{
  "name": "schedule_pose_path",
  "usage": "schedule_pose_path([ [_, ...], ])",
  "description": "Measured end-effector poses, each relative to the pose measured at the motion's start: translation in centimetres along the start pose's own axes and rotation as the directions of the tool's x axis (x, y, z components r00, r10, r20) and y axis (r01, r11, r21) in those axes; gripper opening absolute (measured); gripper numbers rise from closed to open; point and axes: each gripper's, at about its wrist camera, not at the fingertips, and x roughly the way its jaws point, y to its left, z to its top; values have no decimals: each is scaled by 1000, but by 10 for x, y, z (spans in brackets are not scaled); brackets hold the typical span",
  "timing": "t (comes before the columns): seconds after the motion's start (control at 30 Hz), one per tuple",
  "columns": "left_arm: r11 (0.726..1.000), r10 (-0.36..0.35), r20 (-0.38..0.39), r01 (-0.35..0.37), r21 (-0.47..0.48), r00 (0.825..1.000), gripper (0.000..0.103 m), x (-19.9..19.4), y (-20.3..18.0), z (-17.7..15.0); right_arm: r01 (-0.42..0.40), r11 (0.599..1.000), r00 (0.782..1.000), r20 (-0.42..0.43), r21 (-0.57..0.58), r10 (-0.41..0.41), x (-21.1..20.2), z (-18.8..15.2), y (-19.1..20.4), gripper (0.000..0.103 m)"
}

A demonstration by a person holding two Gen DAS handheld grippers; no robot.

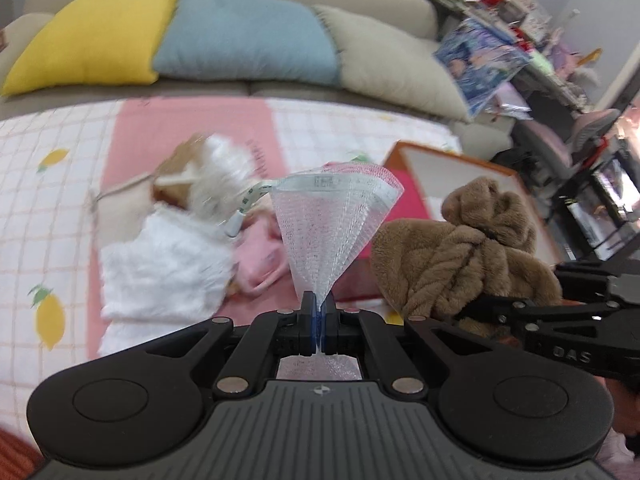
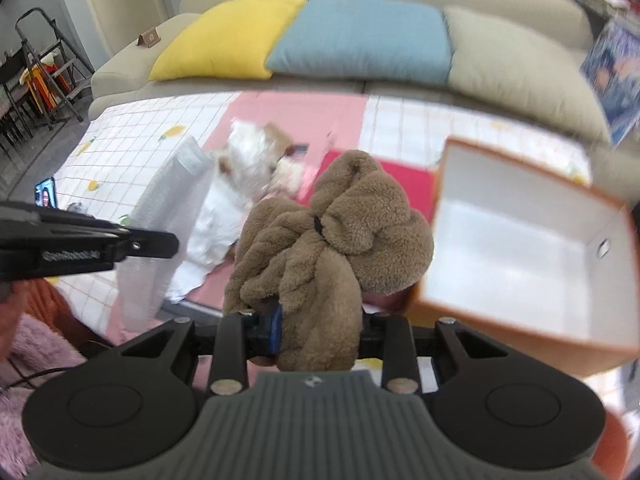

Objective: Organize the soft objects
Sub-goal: 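Carry the brown towel and mesh bag into the orange-rimmed box and release both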

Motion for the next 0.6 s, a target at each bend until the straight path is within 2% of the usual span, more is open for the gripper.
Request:
schedule_pose_path([
  [0.17,995,-70,33,68,67,997,1,1,-33,23,82,996,996,34,-39,-80,-21,14,-31,30],
  [0.37,977,-161,64,150,151,985,1,13,-81,49,195,978,980,47,-71,-192,-31,25,-72,30],
  [0.5,958,-228,40,217,188,973,1,31,-114,63,237,969,971,39,-73,-235,-33,31,-98,30],
  [0.6,951,-227,44,211,226,973,1,47,-138,70,270,959,963,20,-85,-269,-27,34,-113,30],
])
